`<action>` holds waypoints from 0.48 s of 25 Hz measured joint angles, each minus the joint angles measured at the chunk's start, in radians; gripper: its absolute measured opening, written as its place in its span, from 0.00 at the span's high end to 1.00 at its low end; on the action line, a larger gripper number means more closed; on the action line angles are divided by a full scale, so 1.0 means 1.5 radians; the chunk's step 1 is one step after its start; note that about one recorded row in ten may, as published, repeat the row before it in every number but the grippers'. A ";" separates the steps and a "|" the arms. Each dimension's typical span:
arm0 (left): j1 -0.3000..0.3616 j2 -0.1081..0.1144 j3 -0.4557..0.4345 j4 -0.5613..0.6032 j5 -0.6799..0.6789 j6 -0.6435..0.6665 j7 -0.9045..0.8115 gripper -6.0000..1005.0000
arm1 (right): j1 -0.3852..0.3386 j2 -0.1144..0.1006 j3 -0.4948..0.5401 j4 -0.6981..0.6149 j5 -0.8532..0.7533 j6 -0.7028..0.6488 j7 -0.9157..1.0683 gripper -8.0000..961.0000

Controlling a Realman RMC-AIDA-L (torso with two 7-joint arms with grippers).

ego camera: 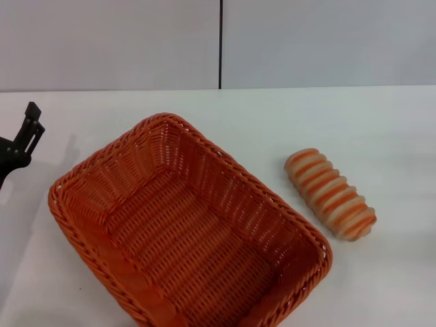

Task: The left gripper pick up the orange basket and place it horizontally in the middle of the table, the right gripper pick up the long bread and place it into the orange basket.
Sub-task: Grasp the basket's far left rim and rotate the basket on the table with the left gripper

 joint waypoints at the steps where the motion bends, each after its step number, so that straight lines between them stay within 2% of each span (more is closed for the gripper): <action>1: 0.000 0.000 0.000 0.000 0.000 0.000 0.000 0.19 | 0.000 0.000 0.000 0.000 0.000 0.000 0.000 0.39; 12: 0.014 0.004 0.004 0.003 0.002 0.008 -0.026 0.19 | 0.015 0.000 -0.003 -0.004 -0.001 0.011 0.000 0.39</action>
